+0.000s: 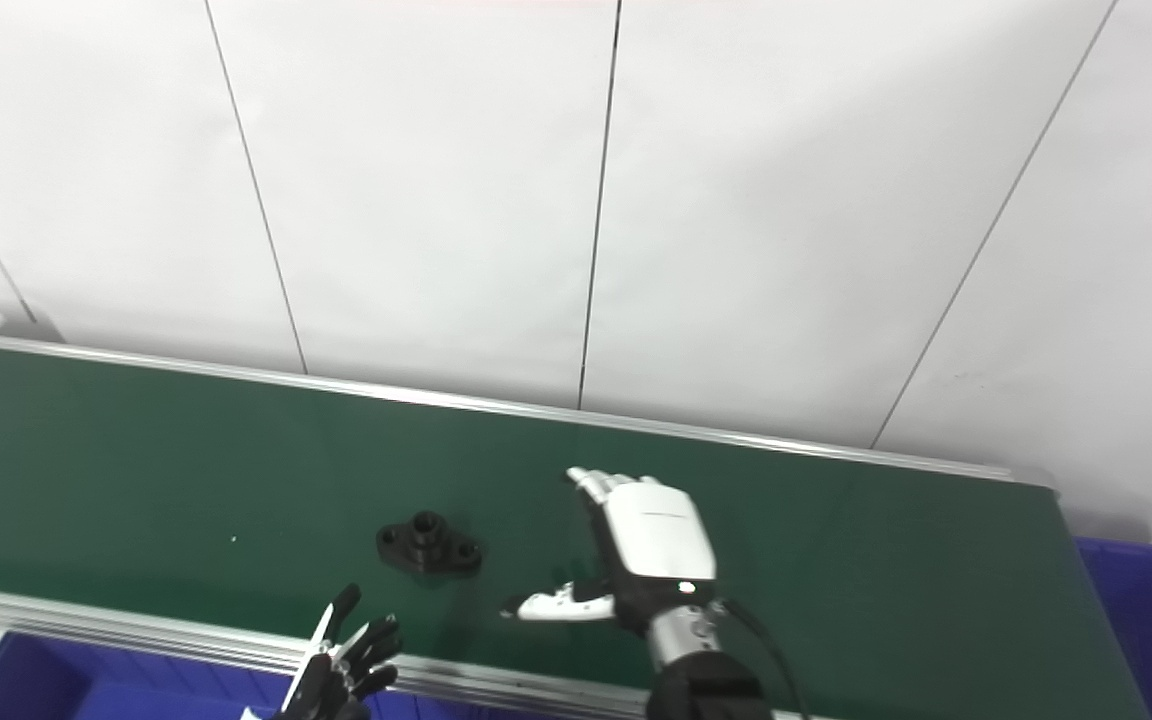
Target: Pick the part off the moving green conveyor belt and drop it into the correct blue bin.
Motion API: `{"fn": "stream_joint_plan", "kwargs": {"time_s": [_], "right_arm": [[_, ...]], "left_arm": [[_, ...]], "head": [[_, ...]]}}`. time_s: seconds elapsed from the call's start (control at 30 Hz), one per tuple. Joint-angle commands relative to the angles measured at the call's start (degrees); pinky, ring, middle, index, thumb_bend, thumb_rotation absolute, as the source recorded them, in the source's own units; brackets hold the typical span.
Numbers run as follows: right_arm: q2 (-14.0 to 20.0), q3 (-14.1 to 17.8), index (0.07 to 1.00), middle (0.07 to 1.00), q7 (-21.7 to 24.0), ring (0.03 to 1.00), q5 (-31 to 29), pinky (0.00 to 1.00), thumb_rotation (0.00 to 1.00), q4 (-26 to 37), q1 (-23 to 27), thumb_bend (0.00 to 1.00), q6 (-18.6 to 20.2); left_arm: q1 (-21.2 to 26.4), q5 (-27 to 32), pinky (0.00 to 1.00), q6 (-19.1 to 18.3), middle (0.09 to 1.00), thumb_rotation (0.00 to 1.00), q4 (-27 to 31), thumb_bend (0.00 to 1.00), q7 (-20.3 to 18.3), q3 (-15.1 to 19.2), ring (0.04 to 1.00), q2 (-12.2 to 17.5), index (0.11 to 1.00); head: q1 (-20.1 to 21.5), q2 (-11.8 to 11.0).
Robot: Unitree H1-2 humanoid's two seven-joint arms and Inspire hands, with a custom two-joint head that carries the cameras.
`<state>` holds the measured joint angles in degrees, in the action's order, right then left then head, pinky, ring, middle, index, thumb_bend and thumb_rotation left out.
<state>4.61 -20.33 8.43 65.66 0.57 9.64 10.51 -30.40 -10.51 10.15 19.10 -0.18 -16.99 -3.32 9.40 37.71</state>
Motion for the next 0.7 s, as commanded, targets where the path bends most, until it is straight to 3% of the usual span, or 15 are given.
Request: {"fn": "stream_joint_plan", "kwargs": {"time_s": [0.0, 0.37, 0.47, 0.67], "right_arm": [[-1.3, -1.0, 0.87, 0.863, -0.4, 0.87, 1.0, 0.91, 0.65, 0.4, 2.7, 0.98, 2.1], [-2.4, -5.0, 0.863, 0.841, 0.2, 0.849, 1.4, 0.89, 0.63, -6.4, 6.3, 0.98, 4.5], [-2.3, -6.0, 0.858, 0.826, -0.7, 0.808, 1.1, 0.79, 0.62, -8.1, 7.0, 0.99, 4.3], [-1.6, -7.8, 0.855, 0.821, -0.8, 0.789, 1.4, 0.76, 0.6, -11.3, 8.4, 0.98, 4.7]], "left_arm": [[-0.5, -0.1, 0.83, 0.3, 0.894, 0.85, 2.2, 0.52, 0.3, -0.5, 0.866, -0.9, 0.999], [-1.4, -1.5, 0.81, -0.9, 0.88, 0.85, 3.5, 0.53, 0.7, -1.7, 0.847, -2.1, 0.989], [-1.7, -1.8, 0.8, -1.3, 0.875, 0.85, 3.8, 0.53, 0.8, -1.8, 0.84, -2.4, 0.987], [-2.1, -2.2, 0.78, -1.2, 0.864, 0.82, 4.1, 0.52, 1.1, -2.3, 0.827, -3.1, 0.979]], "head": [[-0.3, 0.1], [-2.1, 1.0], [-2.4, 1.1], [-3.3, 1.4]]}}
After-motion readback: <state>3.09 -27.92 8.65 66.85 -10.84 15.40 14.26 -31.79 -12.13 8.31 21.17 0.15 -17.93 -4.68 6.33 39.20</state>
